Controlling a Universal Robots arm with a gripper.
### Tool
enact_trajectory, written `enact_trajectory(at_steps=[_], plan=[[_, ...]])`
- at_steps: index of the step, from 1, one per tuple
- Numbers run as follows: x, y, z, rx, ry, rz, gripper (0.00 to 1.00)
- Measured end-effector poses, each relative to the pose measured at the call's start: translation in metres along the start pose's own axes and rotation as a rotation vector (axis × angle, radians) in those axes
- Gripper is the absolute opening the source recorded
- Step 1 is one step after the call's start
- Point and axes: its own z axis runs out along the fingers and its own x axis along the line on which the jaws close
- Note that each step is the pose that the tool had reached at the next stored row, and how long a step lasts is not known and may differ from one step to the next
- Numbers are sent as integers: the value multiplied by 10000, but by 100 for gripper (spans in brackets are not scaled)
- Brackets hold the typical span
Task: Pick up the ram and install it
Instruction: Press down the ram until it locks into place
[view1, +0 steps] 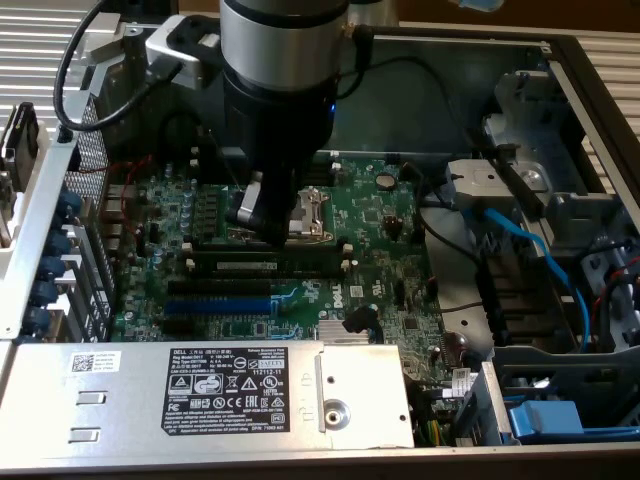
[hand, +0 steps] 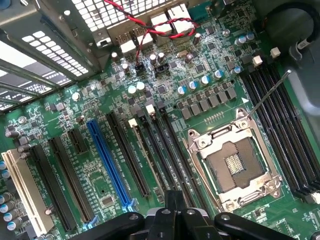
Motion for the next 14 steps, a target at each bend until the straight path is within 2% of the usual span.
enact_trajectory(at_steps=[5,14], plan=[[0,0,0,-20,-11,313,10],[0,0,0,-36,-76,1155,10]])
